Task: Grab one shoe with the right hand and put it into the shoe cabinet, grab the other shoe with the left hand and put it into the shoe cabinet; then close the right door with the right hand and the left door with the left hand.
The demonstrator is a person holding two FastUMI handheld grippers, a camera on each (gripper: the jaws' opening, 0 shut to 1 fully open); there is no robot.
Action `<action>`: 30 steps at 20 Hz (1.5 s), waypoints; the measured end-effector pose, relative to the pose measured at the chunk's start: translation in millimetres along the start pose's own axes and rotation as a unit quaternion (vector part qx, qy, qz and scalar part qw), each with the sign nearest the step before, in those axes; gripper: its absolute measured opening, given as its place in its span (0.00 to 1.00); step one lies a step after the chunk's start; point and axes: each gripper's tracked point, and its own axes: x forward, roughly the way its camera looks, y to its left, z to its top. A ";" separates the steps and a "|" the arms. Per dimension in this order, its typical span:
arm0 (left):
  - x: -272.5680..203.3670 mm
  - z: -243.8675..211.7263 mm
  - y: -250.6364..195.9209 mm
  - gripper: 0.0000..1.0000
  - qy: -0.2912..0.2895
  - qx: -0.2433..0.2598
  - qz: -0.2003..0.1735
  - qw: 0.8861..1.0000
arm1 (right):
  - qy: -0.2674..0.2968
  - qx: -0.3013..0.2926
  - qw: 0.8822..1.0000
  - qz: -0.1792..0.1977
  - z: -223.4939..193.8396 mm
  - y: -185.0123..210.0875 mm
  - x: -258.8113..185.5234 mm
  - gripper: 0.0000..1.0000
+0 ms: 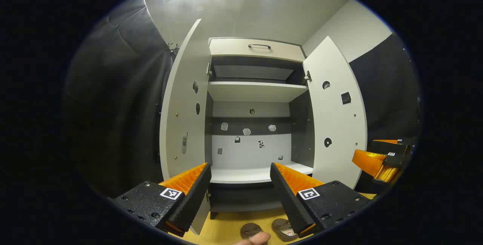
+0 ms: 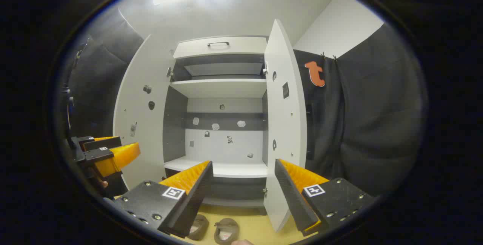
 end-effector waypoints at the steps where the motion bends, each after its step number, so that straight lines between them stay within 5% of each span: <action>1: 0.8 0.2 -2.7 0.96 0.000 0.000 -0.003 1.000 | -0.001 0.002 1.000 0.002 0.1 1.1 -0.5 0.98; 9: 0.0 -0.8 -24.8 0.96 -0.005 -0.006 -0.042 0.999 | -0.015 0.014 1.000 0.007 7.5 4.2 -5.8 0.98; 17: -12.5 6.0 -23.1 0.93 -0.010 -0.010 -0.029 0.999 | -0.031 0.027 0.999 0.024 10.8 12.0 -24.0 0.98; 23: -5.6 -0.7 -17.6 0.96 -0.014 -0.021 -0.014 1.000 | 0.019 0.028 0.999 0.038 -70.3 19.6 -10.3 0.98; 30: 21.7 -46.4 -7.0 0.96 0.026 -0.035 -0.007 0.999 | 0.115 -0.003 0.992 0.050 -227.8 49.0 16.3 0.99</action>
